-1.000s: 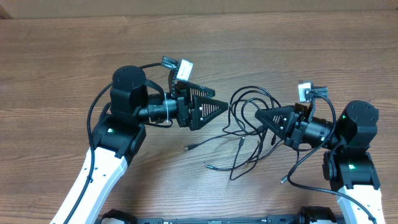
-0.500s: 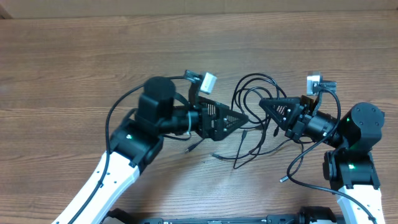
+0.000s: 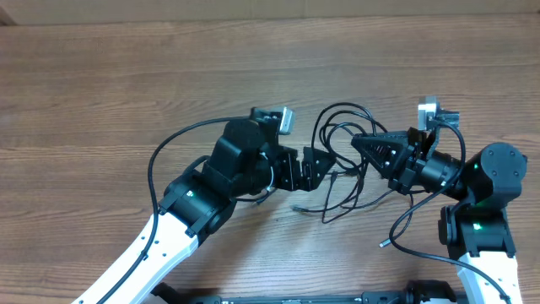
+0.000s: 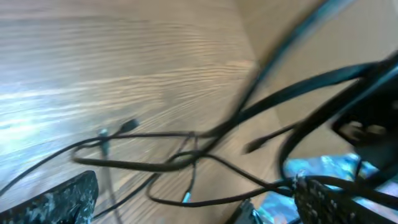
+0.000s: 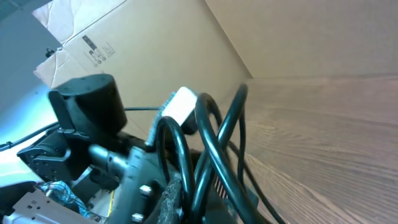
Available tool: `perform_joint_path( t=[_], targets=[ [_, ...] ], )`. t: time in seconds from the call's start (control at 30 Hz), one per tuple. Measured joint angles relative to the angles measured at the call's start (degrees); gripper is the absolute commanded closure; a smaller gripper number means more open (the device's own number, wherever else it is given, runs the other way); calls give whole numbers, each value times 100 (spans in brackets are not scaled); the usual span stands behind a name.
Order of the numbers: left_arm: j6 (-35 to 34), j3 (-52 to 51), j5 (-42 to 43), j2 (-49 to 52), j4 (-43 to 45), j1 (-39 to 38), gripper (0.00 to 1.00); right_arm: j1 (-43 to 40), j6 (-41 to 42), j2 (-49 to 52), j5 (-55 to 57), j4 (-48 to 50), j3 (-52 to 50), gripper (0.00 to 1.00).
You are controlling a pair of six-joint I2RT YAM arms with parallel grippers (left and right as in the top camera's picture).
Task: Untangle cables
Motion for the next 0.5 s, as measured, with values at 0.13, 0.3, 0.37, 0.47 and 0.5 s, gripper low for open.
perform_joint_path(
  t=[0.13, 0.3, 0.37, 0.47, 0.5],
  targets=[
    [-212, 0, -509, 2, -669, 0, 0, 0, 260, -2, -22, 472, 0, 96],
    [-306, 0, -645, 133, -776, 0, 0, 0, 557, -24, -48, 822, -2, 96],
    [-319, 0, -619, 175, -752, 0, 0, 0, 601, -28, -55, 785, -2, 96],
    [-321, 0, -444, 179, -581, 0, 0, 0, 525, -28, -55, 599, 0, 96],
    [-321, 0, -372, 179, -555, 0, 0, 0, 444, -28, -35, 466, 0, 96]
  ],
)
